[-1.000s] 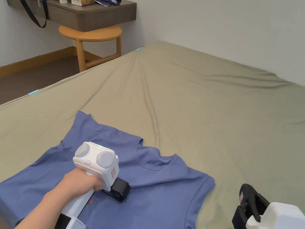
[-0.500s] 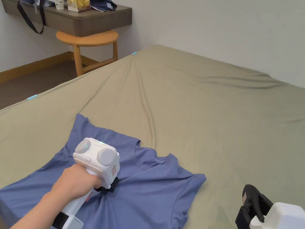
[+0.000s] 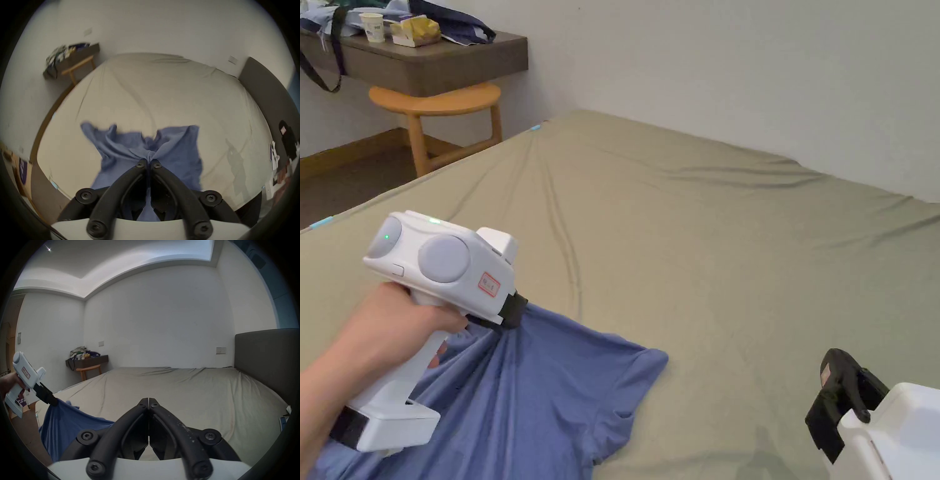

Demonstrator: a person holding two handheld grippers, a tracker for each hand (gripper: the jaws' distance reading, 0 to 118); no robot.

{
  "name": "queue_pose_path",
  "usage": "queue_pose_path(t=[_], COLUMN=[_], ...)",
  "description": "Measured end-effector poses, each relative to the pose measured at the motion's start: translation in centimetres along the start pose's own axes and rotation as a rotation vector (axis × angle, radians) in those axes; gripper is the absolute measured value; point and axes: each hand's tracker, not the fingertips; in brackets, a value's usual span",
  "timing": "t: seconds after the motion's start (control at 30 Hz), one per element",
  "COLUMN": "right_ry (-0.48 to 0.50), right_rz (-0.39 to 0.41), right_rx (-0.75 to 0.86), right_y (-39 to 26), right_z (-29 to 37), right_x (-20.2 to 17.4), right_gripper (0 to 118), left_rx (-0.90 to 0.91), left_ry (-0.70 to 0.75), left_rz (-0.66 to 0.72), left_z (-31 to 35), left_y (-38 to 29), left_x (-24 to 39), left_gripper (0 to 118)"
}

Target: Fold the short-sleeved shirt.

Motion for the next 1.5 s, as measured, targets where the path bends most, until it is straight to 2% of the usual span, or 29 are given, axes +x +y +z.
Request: queue_pose_path(t=[0.13, 0.37, 0.53, 0.73, 0.87, 0.93, 1.13, 1.33, 1.37, 1.4, 1.43, 1.47, 1.5], right_ry=[-0.066, -0.233, -0.371, -0.528, -0.607, -0.634, -0.679, -0.688, -0.686, -0.685, -0.682, -0.674, -0.667], right_rz=[-0.023, -0.048, -0.045, -0.048, -0.058, -0.073, -0.108, -0.105, -0.106, -0.105, -0.103, -0.1, -0.098], right_rx=[0.065, 0.154, 0.194, 0.181, 0.118, 0.09, 0.032, 0.012, 0.012, 0.014, 0.017, 0.023, 0.029], right_y=[1.7, 3.5, 4.0, 3.1, 1.2, 0.2, -2.0, -2.6, -2.6, -2.5, -2.4, -2.3, -2.1], right_z=[3.3, 9.3, 13.3, 16.8, 18.1, 18.4, 18.7, 18.7, 18.7, 18.7, 18.7, 18.7, 18.8], right_x=[3.6, 11.1, 16.0, 21.6, 24.9, 26.2, 28.7, 29.3, 29.3, 29.2, 29.1, 28.8, 28.6], right_gripper=[1, 1, 1, 1, 1, 1, 1, 1, 1, 1, 1, 1, 1], left_rx=[0.105, 0.281, 0.339, 0.24, 0.154, 0.088, -0.057, -0.1, -0.098, -0.091, -0.08, -0.057, -0.048], left_ry=[-0.092, -0.266, -0.402, -0.647, -0.695, -0.741, -0.731, -0.698, -0.705, -0.7, -0.716, -0.763, -0.811], left_rz=[-0.095, -0.316, -0.512, -0.664, -0.756, -0.73, -0.774, -0.737, -0.712, -0.652, -0.617, -0.555, -0.501], left_z=[3.5, 10.7, 11.8, 6.4, 0.5, -2.2, -8.5, -11.0, -10.8, -10.3, -9.8, -9.0, -8.1], left_y=[3.8, 9.2, 9.6, 5.3, -1.1, -4.1, -11.7, -13.2, -12.9, -12.3, -11.7, -10.6, -9.7], left_x=[5.7, 21.2, 33.4, 48.4, 56.7, 59.7, 65.5, 65.4, 65.1, 64.5, 63.7, 62.2, 60.7], left_gripper=[2, 2, 2, 2, 2, 2, 2, 4, 13, 32, 72, 95, 113])
